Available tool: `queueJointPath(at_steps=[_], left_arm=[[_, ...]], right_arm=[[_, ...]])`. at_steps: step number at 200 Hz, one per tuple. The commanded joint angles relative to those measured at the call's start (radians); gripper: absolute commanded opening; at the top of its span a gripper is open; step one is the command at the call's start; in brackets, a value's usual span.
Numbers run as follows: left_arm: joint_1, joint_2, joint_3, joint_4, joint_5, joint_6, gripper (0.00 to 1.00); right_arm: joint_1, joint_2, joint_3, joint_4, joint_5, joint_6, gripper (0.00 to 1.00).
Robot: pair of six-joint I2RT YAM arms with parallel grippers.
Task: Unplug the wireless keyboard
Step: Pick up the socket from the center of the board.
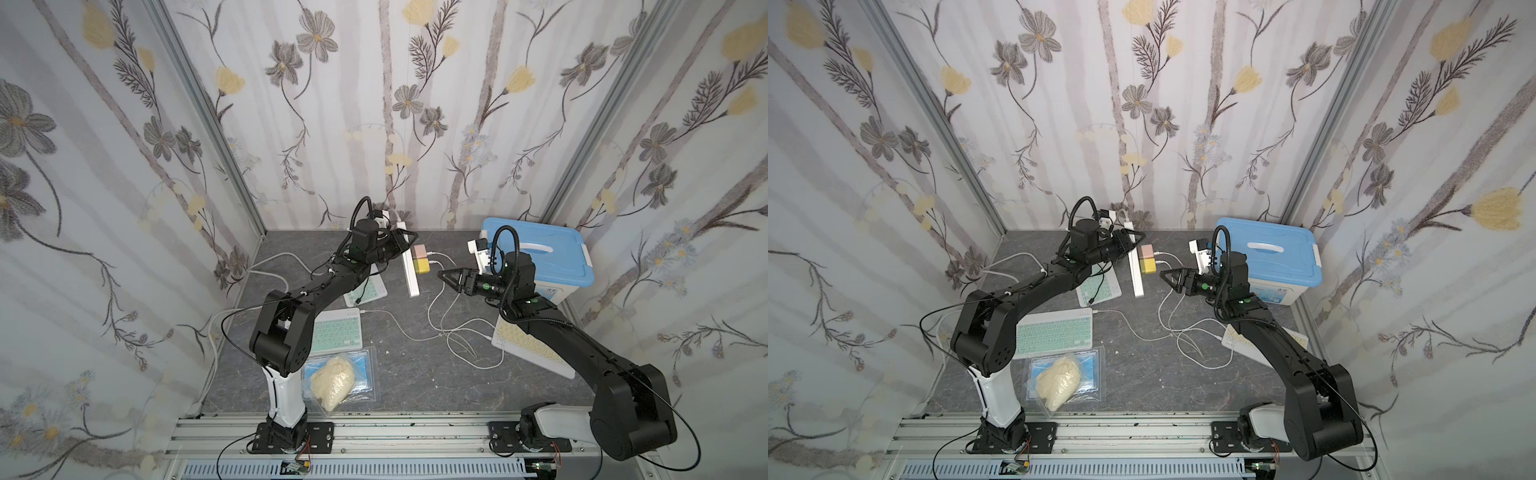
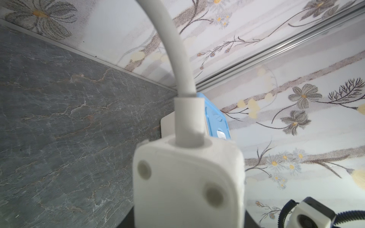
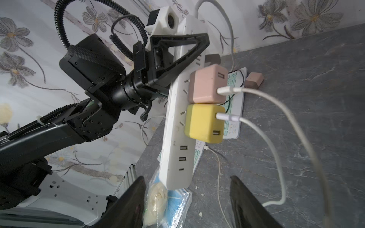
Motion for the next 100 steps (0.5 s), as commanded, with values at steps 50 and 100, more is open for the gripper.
queueJointPath(at_steps=[50, 100], left_arm=[[0.006, -0.023, 0.071, -0.086, 0.155, 0.138, 0.0], [0.007, 0.002, 0.088, -0.066, 0.156, 0.115, 0.0]], right_arm=[[-0.073, 0.171, 0.22, -0.066, -0.094, -0.169, 0.72], [-0.044, 0.311, 0.332, -0.084, -0.163, -0.211, 0.73]])
